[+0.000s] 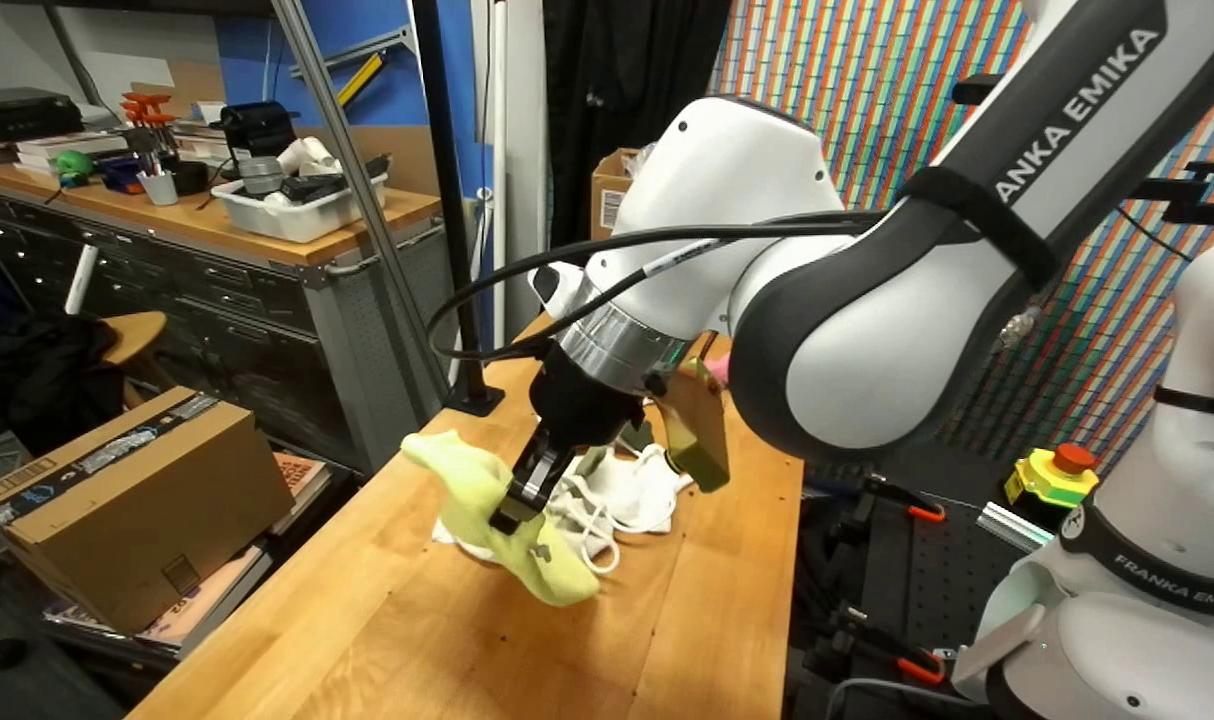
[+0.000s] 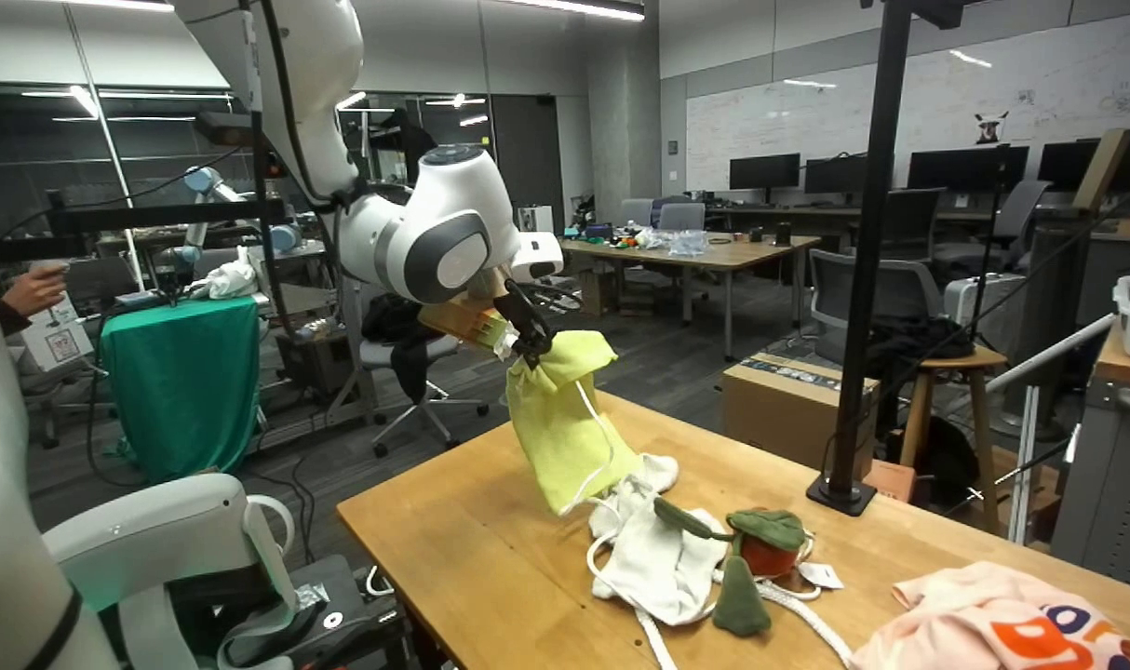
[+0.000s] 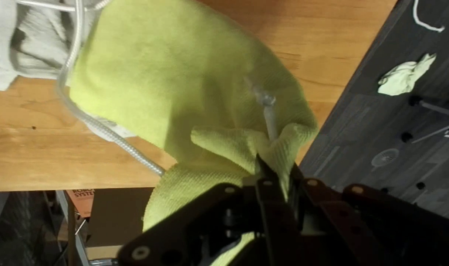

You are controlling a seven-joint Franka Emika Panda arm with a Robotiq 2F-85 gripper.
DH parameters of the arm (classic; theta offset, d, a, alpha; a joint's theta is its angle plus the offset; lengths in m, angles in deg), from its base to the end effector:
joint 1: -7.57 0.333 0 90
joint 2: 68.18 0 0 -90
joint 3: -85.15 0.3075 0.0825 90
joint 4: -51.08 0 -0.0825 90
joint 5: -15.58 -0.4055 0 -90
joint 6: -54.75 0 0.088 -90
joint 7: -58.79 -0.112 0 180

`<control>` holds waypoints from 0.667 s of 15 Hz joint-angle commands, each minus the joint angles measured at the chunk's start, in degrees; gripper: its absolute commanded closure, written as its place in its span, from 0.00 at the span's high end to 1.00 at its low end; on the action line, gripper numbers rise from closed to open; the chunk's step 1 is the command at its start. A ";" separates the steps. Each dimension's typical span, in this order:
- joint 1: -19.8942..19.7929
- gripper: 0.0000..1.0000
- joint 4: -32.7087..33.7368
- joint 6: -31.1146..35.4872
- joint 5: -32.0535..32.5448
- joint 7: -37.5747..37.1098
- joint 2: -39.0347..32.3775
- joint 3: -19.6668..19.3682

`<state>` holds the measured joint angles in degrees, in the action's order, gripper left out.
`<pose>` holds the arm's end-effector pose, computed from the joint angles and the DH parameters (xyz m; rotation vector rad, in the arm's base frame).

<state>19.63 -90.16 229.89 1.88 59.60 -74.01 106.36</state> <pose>0.4542 0.2771 0.2794 -2.7841 -0.4930 -0.6322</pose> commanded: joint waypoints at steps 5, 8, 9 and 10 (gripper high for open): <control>0.31 0.07 4.85 6.46 -3.92 1.40 -4.03 4.04; 2.07 0.07 5.98 10.94 -1.59 0.09 -7.18 1.34; 2.20 0.07 6.67 12.09 0.76 -1.87 -8.53 0.66; 2.55 0.07 7.37 13.34 1.50 -2.45 -9.81 0.05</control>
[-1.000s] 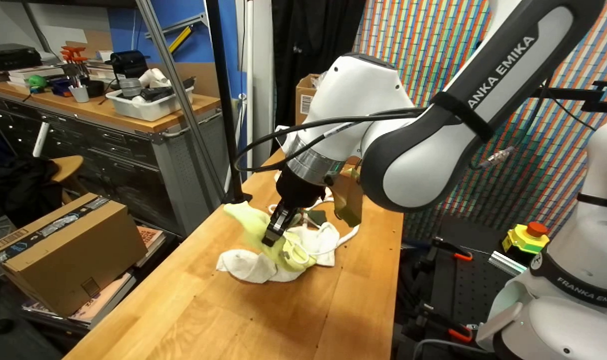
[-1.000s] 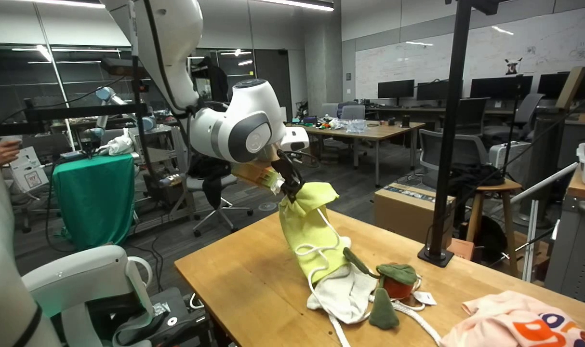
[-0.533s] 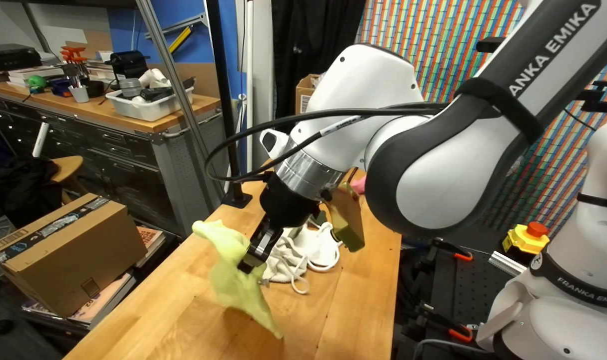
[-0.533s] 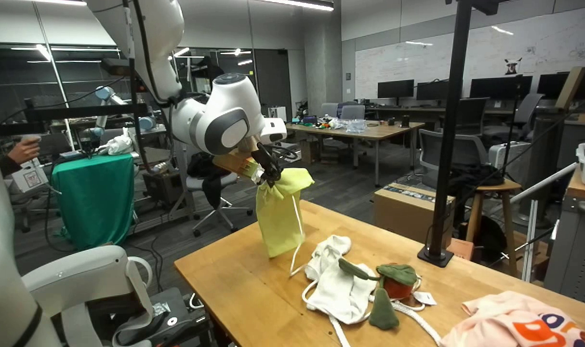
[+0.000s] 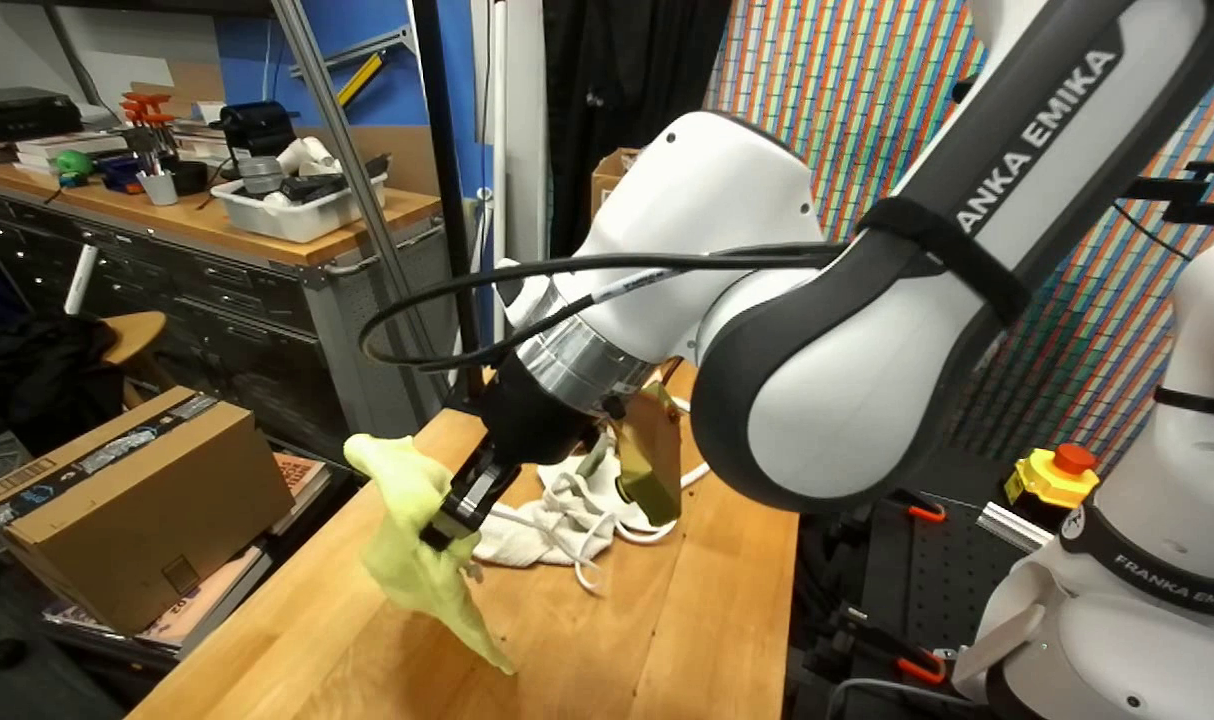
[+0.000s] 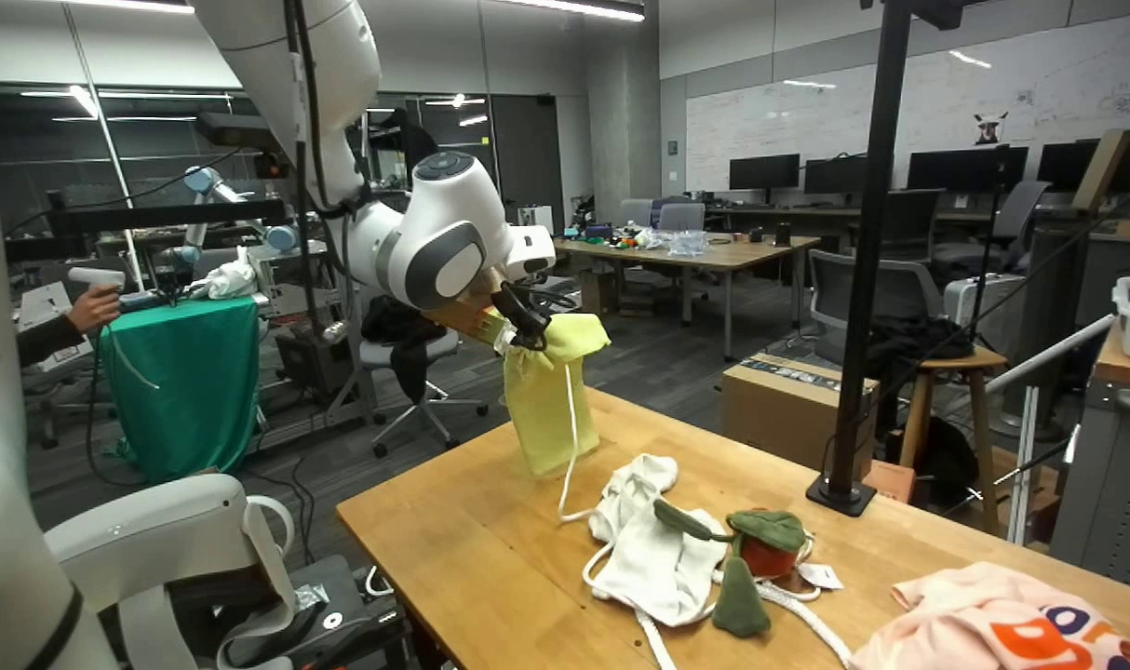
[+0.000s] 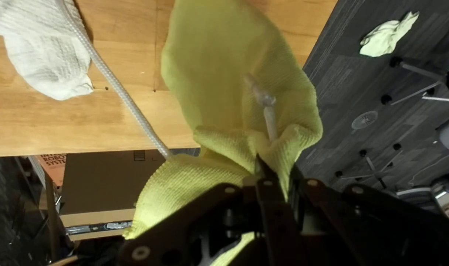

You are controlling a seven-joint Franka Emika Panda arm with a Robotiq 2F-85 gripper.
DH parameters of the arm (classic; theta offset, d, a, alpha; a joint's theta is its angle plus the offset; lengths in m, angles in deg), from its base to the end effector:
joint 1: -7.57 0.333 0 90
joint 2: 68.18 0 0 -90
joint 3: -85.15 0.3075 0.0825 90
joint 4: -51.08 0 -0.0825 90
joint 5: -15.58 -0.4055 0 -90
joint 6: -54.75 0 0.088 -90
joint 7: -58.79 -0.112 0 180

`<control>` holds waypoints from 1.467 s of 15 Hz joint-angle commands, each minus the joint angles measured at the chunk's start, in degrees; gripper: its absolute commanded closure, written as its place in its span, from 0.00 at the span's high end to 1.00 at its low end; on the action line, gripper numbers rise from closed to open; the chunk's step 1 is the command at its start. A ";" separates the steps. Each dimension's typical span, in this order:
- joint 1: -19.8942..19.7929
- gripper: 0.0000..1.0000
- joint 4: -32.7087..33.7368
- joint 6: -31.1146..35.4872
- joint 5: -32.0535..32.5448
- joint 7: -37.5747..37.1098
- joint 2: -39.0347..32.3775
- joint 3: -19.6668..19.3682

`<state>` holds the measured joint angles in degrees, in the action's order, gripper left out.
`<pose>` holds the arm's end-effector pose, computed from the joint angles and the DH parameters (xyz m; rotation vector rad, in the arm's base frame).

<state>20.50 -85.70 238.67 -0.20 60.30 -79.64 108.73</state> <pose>0.4656 0.3122 0.2823 -2.6728 -0.4713 -0.7734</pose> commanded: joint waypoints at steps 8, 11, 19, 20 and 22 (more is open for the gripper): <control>9.77 0.08 10.63 -8.44 4.99 -3.29 -6.84 -8.10; 15.84 0.08 15.53 -23.82 12.11 -7.45 -5.57 -13.15; 17.98 0.08 32.13 -44.17 29.64 -15.12 -11.39 -11.15; 18.09 0.08 34.31 -45.35 30.23 -14.88 -12.49 -11.12; 18.53 0.08 38.96 -48.19 31.03 -14.52 -14.69 -11.18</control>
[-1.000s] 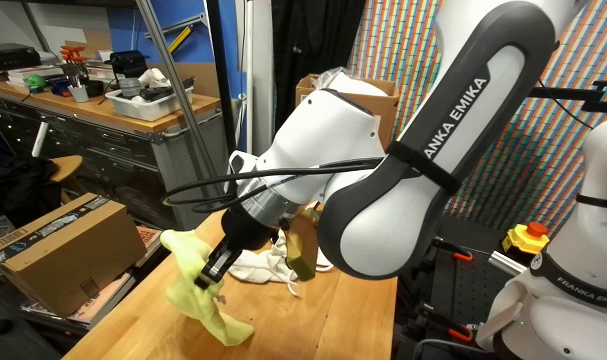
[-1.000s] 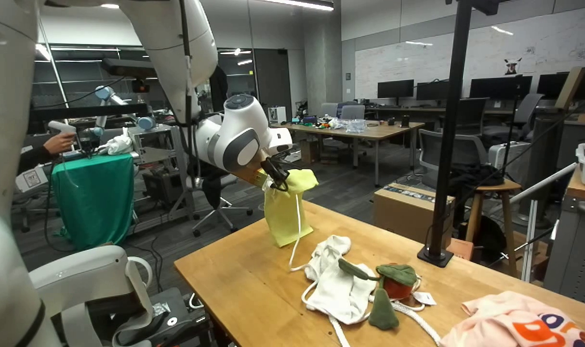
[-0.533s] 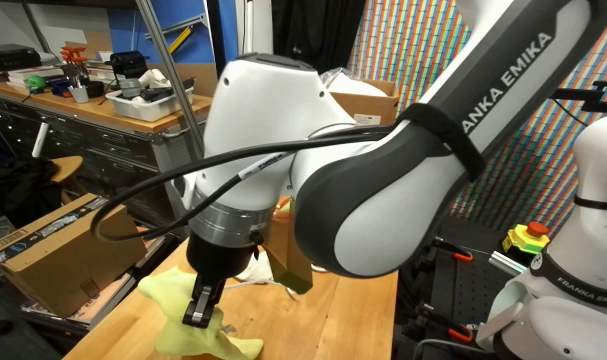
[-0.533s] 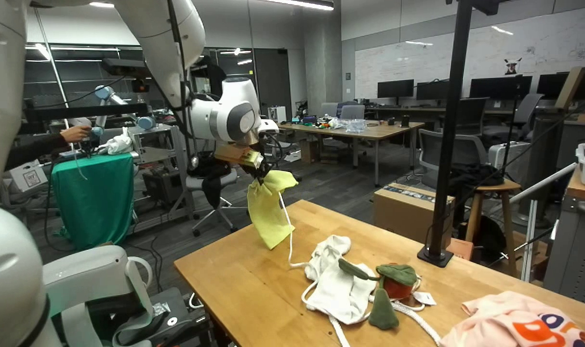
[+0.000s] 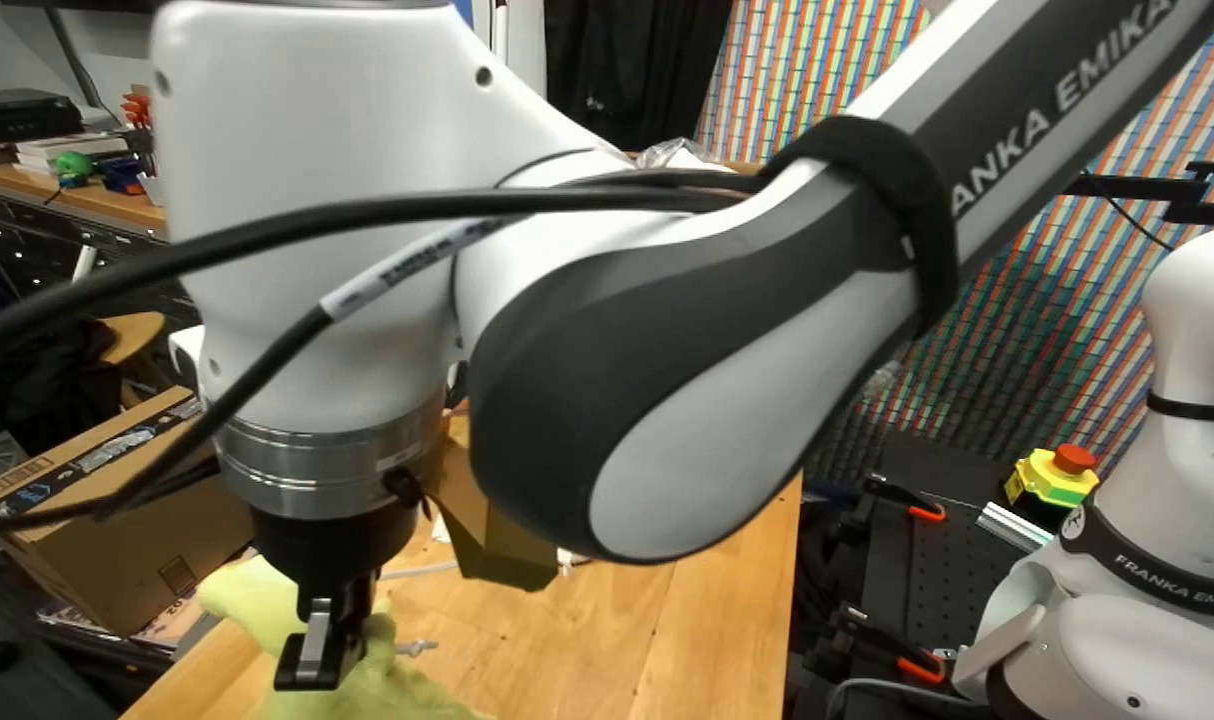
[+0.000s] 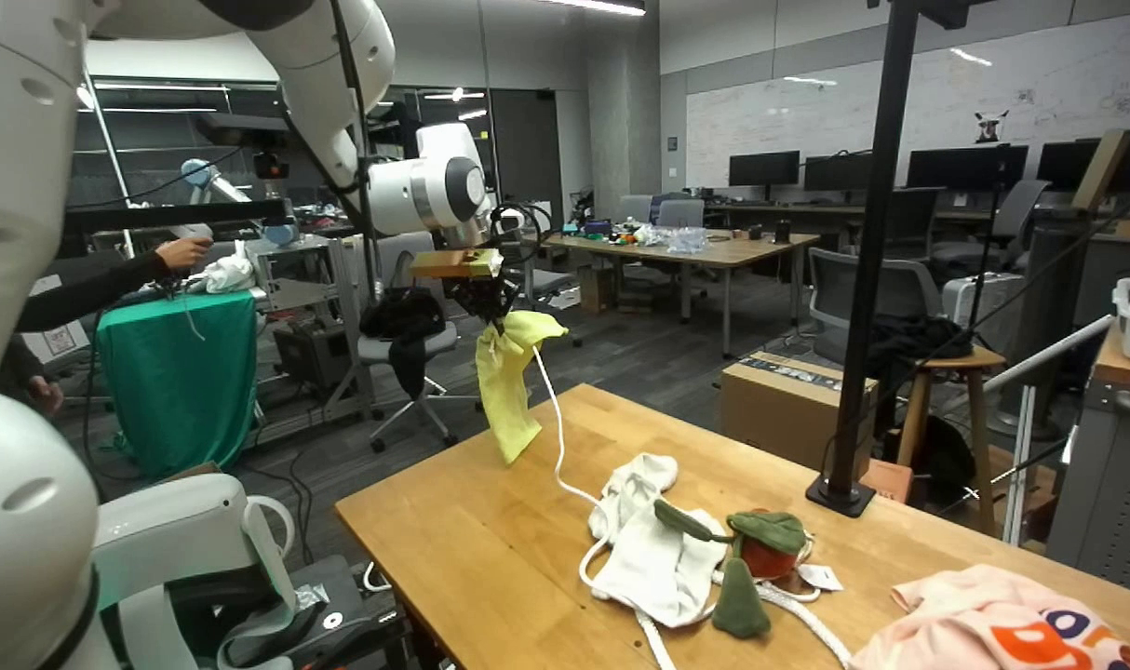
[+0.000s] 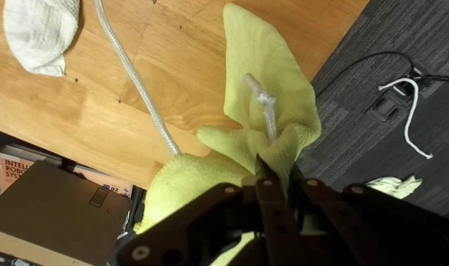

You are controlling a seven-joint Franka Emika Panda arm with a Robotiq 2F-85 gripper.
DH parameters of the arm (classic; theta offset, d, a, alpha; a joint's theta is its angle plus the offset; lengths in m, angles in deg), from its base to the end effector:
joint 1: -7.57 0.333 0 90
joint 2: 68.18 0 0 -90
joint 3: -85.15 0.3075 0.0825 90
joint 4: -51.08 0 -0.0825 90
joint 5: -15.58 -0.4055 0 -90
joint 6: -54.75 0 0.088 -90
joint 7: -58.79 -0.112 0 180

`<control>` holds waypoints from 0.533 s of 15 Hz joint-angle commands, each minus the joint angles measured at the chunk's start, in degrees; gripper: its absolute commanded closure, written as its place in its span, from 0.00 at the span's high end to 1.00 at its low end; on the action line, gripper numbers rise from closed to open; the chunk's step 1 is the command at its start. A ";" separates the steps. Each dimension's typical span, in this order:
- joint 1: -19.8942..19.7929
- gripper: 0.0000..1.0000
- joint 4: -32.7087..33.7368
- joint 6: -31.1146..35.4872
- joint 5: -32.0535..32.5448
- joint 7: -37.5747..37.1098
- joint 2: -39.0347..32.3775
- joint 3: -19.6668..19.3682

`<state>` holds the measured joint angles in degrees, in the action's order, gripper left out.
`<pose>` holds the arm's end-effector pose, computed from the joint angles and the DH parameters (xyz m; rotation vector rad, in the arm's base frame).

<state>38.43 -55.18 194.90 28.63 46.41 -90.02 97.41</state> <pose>0.4961 0.4513 0.3167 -2.9207 -1.0195 -0.3690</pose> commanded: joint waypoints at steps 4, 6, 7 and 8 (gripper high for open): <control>2.17 0.08 18.86 -8.08 2.96 -1.80 -10.93 -1.01; 2.78 0.08 23.58 -9.37 2.51 -2.08 -14.30 -1.68; 3.10 0.08 26.10 -9.94 2.32 -2.01 -16.00 -1.98; 3.34 0.08 28.32 -10.07 2.04 -2.04 -17.77 -2.26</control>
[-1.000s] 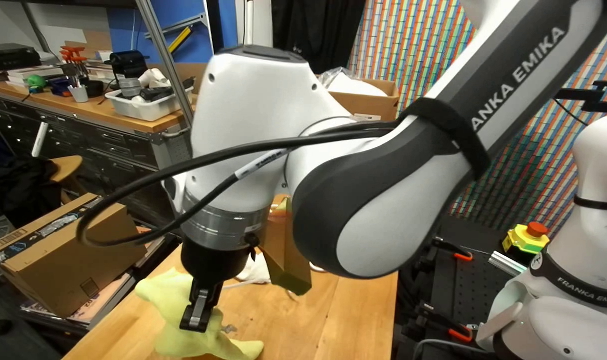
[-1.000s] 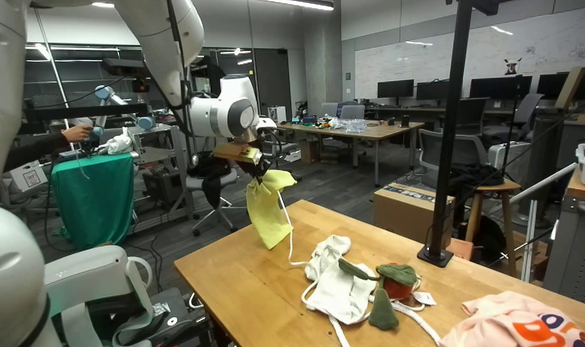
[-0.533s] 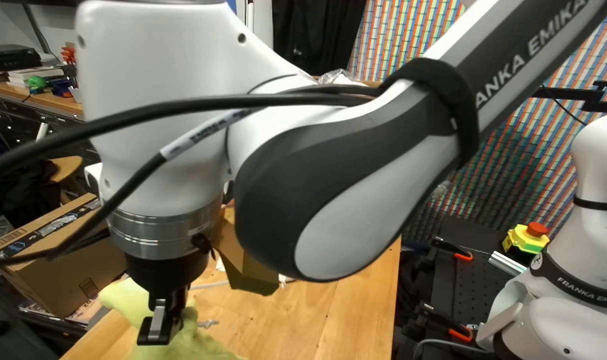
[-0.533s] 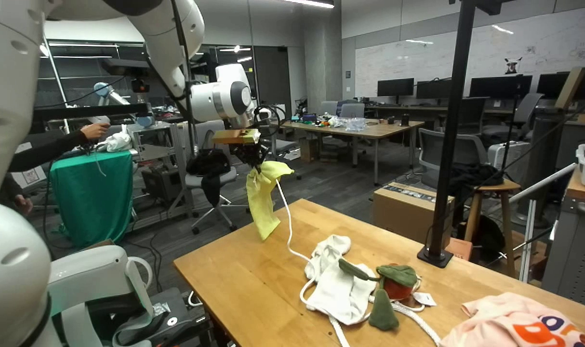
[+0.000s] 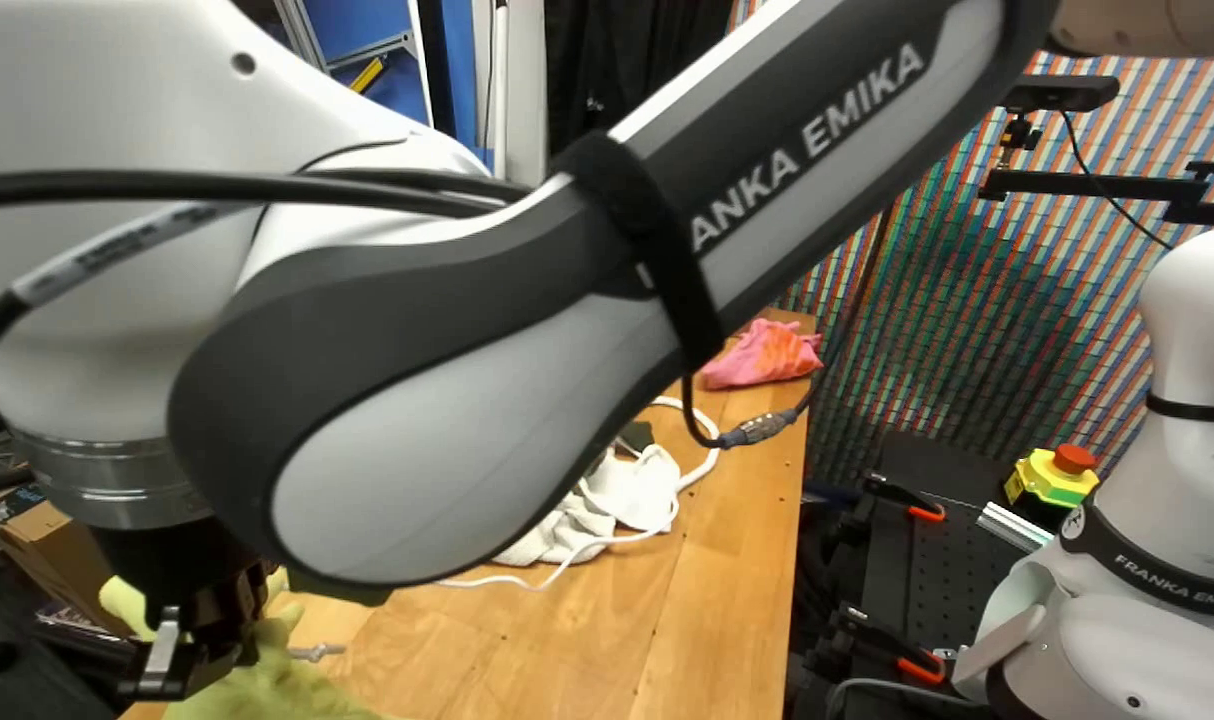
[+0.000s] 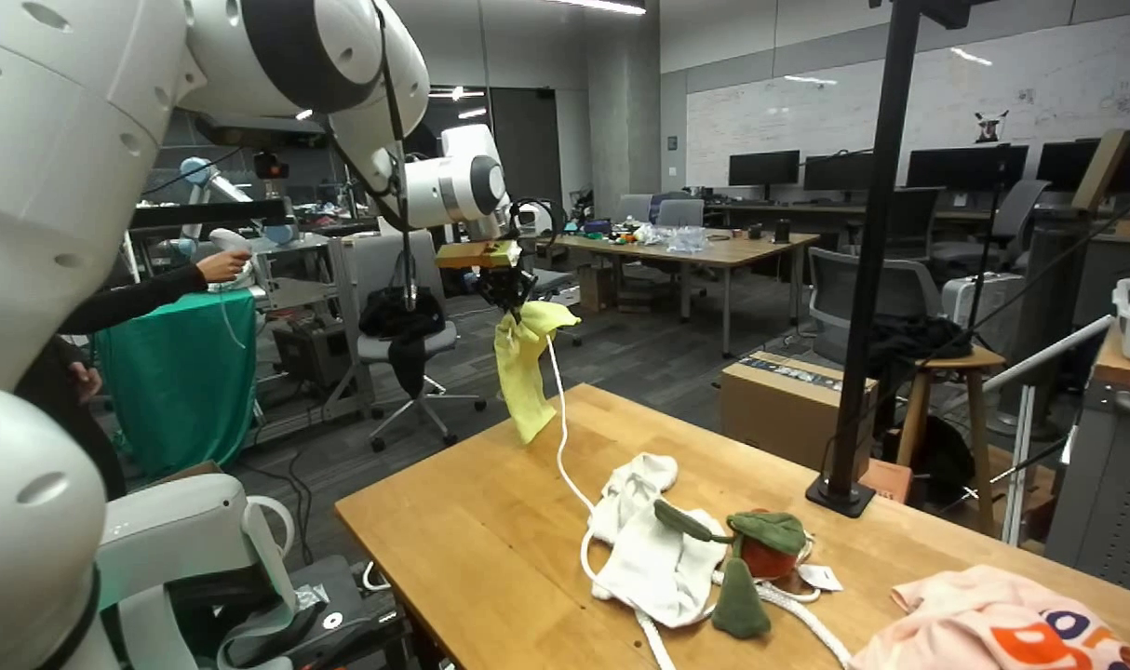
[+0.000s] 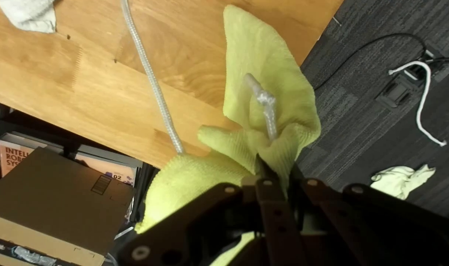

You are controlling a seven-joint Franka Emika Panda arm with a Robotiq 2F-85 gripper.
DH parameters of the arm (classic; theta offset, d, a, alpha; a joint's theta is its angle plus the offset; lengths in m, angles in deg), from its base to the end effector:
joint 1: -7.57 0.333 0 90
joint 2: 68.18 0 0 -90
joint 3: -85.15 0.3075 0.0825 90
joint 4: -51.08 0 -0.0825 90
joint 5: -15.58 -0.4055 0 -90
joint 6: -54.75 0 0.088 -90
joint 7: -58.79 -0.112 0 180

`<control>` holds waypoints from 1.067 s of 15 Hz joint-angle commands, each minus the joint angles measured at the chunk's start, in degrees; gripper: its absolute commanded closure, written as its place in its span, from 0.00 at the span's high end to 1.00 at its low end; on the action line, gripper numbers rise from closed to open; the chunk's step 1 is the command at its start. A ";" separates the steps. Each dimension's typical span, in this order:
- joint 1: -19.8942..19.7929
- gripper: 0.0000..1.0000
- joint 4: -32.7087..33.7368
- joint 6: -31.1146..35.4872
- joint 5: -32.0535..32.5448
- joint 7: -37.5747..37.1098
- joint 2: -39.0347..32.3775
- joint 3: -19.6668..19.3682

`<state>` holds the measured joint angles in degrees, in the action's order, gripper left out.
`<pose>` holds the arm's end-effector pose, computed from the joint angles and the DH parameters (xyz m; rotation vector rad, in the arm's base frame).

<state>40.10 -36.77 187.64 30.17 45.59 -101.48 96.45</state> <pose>0.5504 0.4901 0.3205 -2.9435 -0.9826 -0.3743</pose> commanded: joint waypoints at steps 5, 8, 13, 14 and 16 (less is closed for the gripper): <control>3.13 0.08 20.20 -4.51 0.48 -1.88 -14.44 -4.45; 3.81 0.08 24.53 -5.87 1.03 -2.50 -18.36 -7.05; 3.40 0.42 29.52 -14.32 -0.08 -1.76 -21.23 -8.65; 3.08 0.51 30.42 -16.98 -0.63 -1.19 -21.44 -8.27; 2.55 0.64 32.08 -22.11 -1.77 -0.45 -21.36 -7.39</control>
<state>42.89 -10.51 172.63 29.91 44.09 -121.22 88.46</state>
